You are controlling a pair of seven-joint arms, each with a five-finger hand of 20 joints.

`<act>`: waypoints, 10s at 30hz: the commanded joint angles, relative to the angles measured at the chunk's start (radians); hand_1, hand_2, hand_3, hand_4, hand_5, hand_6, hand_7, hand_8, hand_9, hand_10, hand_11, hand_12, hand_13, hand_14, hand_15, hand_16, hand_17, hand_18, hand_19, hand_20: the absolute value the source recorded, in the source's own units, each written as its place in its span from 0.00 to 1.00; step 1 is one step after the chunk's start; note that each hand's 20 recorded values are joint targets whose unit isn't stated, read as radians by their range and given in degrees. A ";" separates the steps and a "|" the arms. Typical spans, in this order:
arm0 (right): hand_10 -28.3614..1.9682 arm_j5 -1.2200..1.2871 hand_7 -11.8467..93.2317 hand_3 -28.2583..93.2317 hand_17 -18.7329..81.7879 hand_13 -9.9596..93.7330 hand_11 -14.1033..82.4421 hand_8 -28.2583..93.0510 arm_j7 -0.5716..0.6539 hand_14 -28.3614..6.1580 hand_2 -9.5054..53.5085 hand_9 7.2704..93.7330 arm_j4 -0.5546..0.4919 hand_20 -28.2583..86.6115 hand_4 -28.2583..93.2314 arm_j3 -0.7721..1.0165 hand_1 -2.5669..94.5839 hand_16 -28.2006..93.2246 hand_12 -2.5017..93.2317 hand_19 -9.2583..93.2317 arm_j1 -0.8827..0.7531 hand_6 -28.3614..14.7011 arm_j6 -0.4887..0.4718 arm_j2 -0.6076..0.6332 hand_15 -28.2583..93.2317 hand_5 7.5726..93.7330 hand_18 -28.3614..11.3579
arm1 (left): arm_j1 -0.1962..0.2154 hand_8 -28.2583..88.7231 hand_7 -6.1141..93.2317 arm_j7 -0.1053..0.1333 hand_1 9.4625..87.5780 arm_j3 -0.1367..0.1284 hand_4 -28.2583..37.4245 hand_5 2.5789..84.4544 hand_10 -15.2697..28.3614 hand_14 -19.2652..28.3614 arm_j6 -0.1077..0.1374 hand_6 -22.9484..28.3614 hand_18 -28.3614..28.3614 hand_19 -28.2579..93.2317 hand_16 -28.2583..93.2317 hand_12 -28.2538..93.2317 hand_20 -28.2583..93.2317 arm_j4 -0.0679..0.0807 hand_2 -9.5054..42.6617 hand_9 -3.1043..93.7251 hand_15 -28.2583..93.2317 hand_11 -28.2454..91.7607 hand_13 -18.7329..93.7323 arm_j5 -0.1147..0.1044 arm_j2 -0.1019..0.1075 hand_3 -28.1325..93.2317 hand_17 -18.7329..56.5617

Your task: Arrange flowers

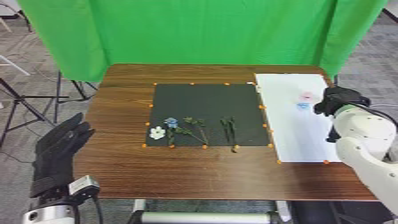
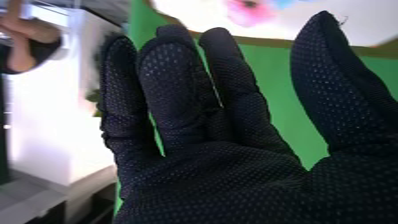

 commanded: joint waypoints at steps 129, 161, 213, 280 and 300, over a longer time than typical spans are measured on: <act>0.68 -0.309 0.33 0.85 0.61 0.89 0.44 0.26 -0.341 0.73 0.06 0.93 0.030 0.29 0.00 -0.684 0.59 0.40 0.35 1.00 0.375 0.64 0.221 -0.485 0.81 0.83 0.24 | -0.059 0.15 0.22 -0.053 0.21 0.001 0.13 0.47 0.81 0.97 -0.041 0.66 0.87 0.72 0.09 0.28 0.24 0.017 0.31 0.39 0.75 0.54 0.37 0.032 -0.008 0.92 0.13; 0.70 -0.357 0.34 0.86 0.59 0.87 0.40 0.26 -0.275 0.71 0.04 0.91 0.143 0.27 0.00 -0.666 0.58 0.40 0.38 1.00 0.332 0.63 0.156 -0.522 0.81 0.80 0.24 | -0.092 0.15 0.22 -0.082 0.21 0.011 0.14 0.47 0.81 0.97 -0.069 0.66 0.87 0.72 0.09 0.28 0.24 0.027 0.30 0.39 0.75 0.54 0.37 0.052 -0.024 0.92 0.13; 0.24 -0.413 0.26 0.93 0.45 0.68 0.56 0.16 -0.317 0.48 0.00 0.54 0.067 0.20 0.00 -0.545 0.42 0.36 0.24 0.98 0.264 0.36 -0.053 -0.624 0.88 0.56 0.12 | -0.081 0.15 0.22 -0.084 0.23 0.016 0.17 0.47 0.81 0.97 -0.067 0.66 0.87 0.72 0.09 0.28 0.24 0.028 0.26 0.39 0.76 0.54 0.38 0.061 -0.026 0.92 0.13; 0.26 0.064 0.27 0.93 0.48 0.67 0.37 0.15 -0.074 0.51 0.07 0.50 0.248 0.22 0.02 -0.244 0.34 0.34 0.21 0.95 0.257 0.42 0.063 -0.073 0.89 0.51 0.18 | -0.049 0.15 0.22 -0.026 0.22 0.036 0.13 0.47 0.81 0.97 -0.035 0.66 0.87 0.72 0.09 0.28 0.24 0.020 0.28 0.39 0.76 0.54 0.38 0.032 -0.033 0.91 0.13; 0.31 0.001 0.28 0.91 0.49 0.69 0.38 0.15 -0.063 0.53 0.09 0.55 0.280 0.23 0.01 -0.348 0.36 0.34 0.21 0.95 0.307 0.47 0.121 -0.071 0.88 0.53 0.18 | -0.065 0.15 0.22 -0.038 0.22 0.043 0.13 0.47 0.82 0.97 -0.041 0.67 0.87 0.72 0.09 0.28 0.24 0.024 0.28 0.40 0.76 0.54 0.38 0.038 -0.048 0.91 0.13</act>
